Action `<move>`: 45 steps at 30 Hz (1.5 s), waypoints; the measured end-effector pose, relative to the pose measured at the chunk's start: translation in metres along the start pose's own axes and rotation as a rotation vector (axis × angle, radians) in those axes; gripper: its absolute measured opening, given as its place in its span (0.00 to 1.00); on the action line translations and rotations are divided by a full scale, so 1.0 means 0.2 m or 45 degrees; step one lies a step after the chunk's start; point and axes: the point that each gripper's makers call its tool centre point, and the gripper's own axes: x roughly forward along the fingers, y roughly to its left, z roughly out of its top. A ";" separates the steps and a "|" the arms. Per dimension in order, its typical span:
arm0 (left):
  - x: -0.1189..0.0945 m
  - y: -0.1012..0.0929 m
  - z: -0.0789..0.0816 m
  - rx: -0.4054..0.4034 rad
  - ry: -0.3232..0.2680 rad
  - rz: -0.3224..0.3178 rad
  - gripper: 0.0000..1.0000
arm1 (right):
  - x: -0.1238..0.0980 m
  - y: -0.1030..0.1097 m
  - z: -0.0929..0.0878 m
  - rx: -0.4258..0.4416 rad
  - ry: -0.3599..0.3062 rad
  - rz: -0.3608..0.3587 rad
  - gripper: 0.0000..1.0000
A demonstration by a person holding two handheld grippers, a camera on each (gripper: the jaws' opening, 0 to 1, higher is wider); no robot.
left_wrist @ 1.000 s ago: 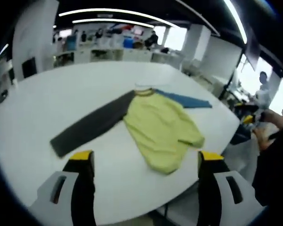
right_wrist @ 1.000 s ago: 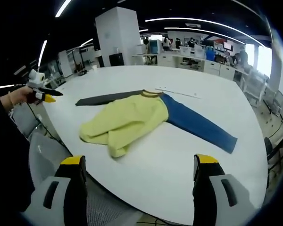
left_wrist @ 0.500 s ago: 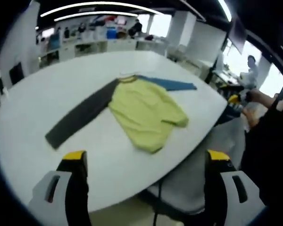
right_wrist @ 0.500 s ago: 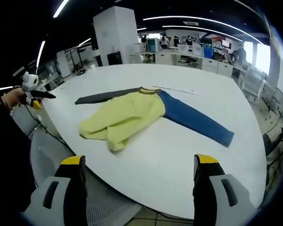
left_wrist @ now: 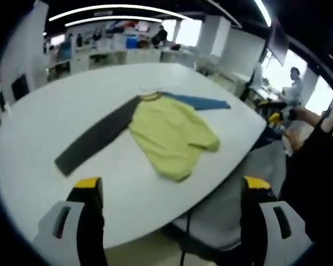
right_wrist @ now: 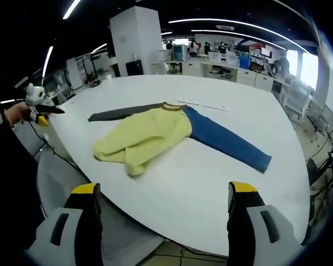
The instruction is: Fold the garment on the visible template until the final outline fits inside the template.
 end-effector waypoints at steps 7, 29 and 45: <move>0.01 0.00 -0.01 0.002 0.010 -0.003 0.99 | 0.02 0.01 -0.02 0.004 0.012 0.007 0.96; 0.19 0.00 -0.11 -0.043 0.086 -0.048 0.93 | 0.13 0.06 -0.04 -0.025 0.052 0.068 0.92; 0.45 -0.03 -0.21 -0.027 0.163 -0.121 0.78 | 0.31 0.14 -0.14 -0.105 0.145 0.153 0.79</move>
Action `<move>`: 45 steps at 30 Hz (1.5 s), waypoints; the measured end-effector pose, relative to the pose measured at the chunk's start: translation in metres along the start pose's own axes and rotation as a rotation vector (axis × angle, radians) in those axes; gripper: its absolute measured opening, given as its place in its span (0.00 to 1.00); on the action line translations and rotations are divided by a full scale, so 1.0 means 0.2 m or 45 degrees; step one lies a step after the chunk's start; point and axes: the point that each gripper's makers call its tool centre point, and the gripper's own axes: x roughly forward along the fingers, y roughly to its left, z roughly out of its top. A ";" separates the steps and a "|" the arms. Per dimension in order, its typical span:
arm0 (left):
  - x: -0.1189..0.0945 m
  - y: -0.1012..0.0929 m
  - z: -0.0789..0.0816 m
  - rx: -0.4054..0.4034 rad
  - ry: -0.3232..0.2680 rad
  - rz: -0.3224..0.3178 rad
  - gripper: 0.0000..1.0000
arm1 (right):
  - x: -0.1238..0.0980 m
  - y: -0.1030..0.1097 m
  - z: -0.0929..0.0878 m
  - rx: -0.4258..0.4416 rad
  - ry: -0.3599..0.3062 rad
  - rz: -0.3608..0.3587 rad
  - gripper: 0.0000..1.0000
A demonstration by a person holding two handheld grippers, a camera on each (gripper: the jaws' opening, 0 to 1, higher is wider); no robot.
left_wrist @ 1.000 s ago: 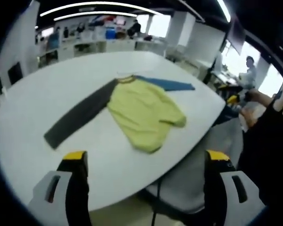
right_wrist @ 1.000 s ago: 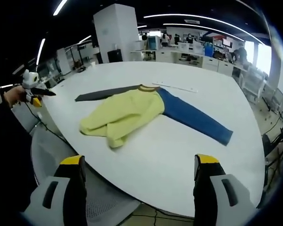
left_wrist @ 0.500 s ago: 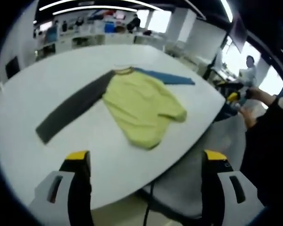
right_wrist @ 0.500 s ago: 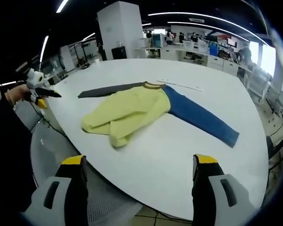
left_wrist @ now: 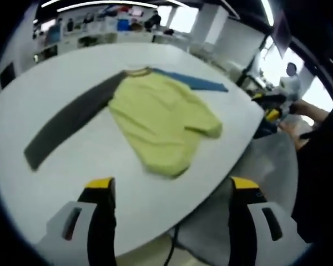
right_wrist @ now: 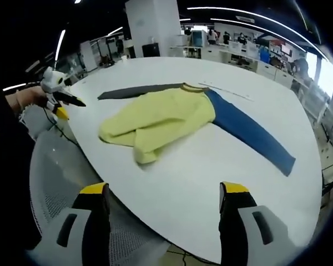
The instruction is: Fold the garment on the visible template until the final outline fits inside the template.
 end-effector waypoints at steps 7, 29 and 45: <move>0.11 0.05 -0.01 0.028 0.007 -0.006 0.73 | 0.09 0.01 0.01 0.000 -0.015 0.043 0.73; 0.38 0.10 -0.07 0.007 0.038 -0.056 0.46 | 0.41 0.11 0.02 -0.073 -0.036 0.200 0.51; 0.45 0.14 -0.09 0.037 0.039 -0.040 0.39 | 0.60 0.21 0.01 -0.179 0.006 0.320 0.42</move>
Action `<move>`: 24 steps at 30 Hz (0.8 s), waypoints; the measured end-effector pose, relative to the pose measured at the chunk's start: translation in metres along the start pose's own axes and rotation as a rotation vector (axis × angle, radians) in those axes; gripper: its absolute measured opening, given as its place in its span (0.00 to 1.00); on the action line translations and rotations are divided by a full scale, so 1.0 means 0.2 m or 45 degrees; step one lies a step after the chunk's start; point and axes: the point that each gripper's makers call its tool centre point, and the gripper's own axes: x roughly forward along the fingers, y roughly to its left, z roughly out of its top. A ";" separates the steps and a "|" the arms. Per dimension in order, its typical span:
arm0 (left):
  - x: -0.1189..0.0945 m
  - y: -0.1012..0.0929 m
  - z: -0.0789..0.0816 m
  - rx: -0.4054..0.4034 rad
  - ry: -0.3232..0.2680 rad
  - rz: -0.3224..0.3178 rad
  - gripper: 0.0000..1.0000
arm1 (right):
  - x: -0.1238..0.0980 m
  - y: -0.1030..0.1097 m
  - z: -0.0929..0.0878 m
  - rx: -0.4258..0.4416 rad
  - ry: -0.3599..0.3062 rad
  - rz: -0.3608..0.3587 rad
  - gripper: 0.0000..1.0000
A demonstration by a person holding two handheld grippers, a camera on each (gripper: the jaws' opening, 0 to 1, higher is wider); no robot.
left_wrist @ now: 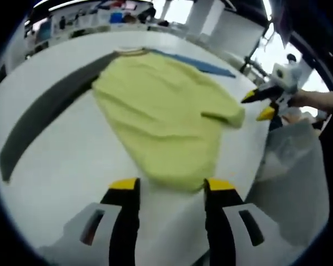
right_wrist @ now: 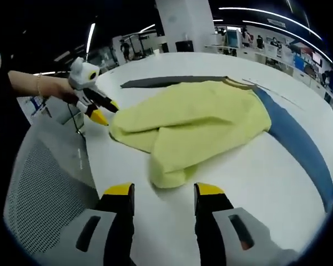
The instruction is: Fold the garment on the visible template until the final outline fits inside the template.
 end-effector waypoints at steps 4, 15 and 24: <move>0.02 0.01 0.00 0.004 -0.006 -0.008 0.34 | 0.04 0.03 0.00 -0.042 0.019 0.018 0.41; 0.03 0.01 0.00 0.012 -0.018 -0.005 0.24 | 0.10 -0.02 -0.01 -0.085 0.027 -0.022 0.29; 0.02 0.02 0.01 0.018 -0.027 0.004 0.13 | 0.10 -0.06 0.02 -0.084 -0.003 -0.051 0.06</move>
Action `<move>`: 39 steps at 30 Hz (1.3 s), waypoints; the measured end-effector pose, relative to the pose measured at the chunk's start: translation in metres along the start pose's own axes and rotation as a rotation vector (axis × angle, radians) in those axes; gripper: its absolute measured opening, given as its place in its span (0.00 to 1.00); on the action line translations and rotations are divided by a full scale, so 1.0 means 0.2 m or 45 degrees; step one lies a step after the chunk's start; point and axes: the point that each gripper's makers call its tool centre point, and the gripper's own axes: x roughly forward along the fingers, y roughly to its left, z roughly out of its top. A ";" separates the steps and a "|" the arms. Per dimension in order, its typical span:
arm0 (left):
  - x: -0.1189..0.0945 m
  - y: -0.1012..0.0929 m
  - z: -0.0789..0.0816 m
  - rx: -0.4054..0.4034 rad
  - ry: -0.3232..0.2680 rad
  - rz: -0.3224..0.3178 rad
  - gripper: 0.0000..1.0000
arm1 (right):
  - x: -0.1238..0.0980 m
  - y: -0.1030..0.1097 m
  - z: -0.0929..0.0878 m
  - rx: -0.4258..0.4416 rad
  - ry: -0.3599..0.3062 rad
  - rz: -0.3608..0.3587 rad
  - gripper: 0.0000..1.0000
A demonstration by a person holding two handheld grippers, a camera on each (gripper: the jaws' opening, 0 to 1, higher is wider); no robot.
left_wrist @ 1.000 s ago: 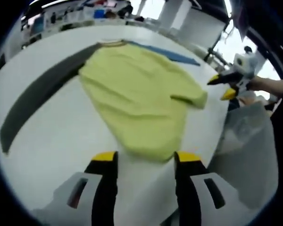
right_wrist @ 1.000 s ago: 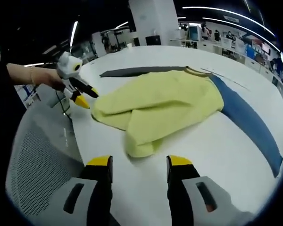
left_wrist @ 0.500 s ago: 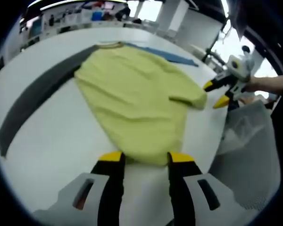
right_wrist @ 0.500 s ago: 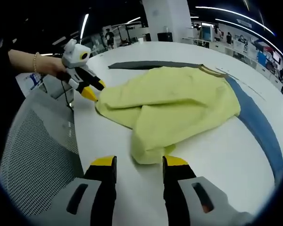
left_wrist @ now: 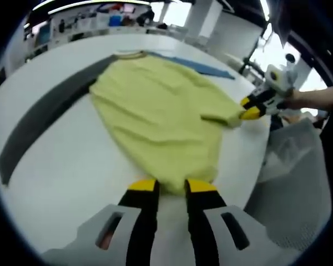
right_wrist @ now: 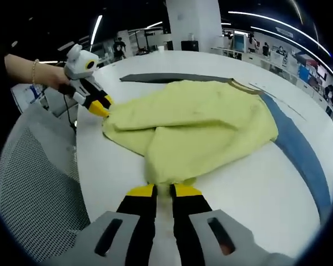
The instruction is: Fold the garment on the visible template until the final outline fits inside the template.
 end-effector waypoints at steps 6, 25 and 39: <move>-0.02 0.00 0.01 -0.030 -0.017 0.001 0.01 | -0.04 -0.01 0.02 0.033 -0.026 -0.012 0.04; -0.14 -0.01 0.12 -0.026 -0.050 0.026 0.01 | -0.30 -0.10 0.06 0.136 -0.113 -0.120 0.04; -0.17 -0.07 0.14 -0.045 0.012 -0.003 0.01 | -0.35 -0.06 -0.02 -0.006 0.115 -0.108 0.04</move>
